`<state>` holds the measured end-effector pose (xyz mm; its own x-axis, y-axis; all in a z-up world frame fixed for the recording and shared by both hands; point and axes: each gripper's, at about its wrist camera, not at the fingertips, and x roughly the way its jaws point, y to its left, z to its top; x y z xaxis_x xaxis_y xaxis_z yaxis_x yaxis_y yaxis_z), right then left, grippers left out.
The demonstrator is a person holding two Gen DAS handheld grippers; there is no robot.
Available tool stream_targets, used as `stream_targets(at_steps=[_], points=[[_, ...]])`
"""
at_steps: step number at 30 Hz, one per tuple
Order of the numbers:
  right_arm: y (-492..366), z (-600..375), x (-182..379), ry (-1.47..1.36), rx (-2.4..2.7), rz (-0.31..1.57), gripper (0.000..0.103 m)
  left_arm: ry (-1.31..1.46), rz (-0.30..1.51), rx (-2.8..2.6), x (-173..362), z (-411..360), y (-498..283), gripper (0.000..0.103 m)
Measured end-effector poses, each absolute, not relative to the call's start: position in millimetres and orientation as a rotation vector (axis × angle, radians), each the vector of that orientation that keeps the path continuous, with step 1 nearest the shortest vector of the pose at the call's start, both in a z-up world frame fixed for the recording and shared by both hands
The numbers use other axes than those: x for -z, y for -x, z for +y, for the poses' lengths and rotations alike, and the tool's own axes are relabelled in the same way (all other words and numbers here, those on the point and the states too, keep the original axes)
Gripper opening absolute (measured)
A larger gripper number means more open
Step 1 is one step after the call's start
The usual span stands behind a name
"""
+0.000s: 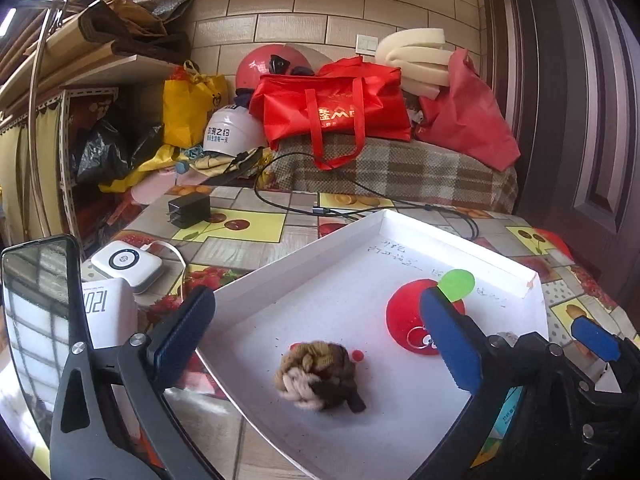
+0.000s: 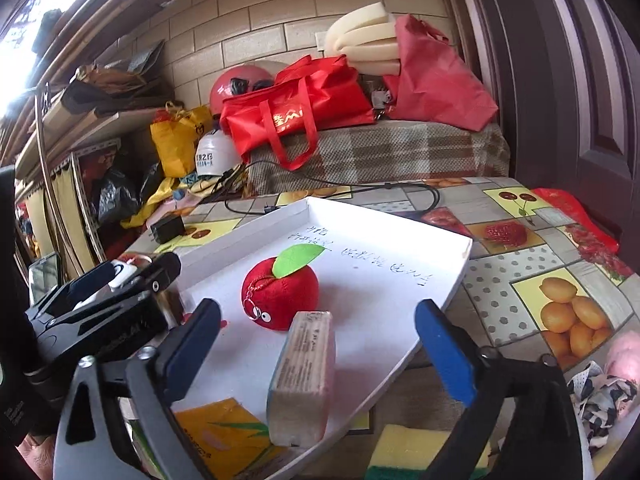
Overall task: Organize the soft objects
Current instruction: 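Lower the rope toy into the tray with left while right drops the blue tissue pack, then grasp the white sock with the left gripper while the right gripper grasps a white foam strip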
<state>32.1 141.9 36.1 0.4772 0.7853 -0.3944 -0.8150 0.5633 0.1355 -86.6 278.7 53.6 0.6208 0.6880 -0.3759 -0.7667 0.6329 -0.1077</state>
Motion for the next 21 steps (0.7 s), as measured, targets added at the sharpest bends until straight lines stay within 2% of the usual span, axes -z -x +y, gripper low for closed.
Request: stream_targets(at_steps=[21], points=[[-8.1,120.4,-42.1,0.089,-0.971,0.313,0.103,0.188,0.240,-0.839,-58.8,256.7,93.8,0.103]])
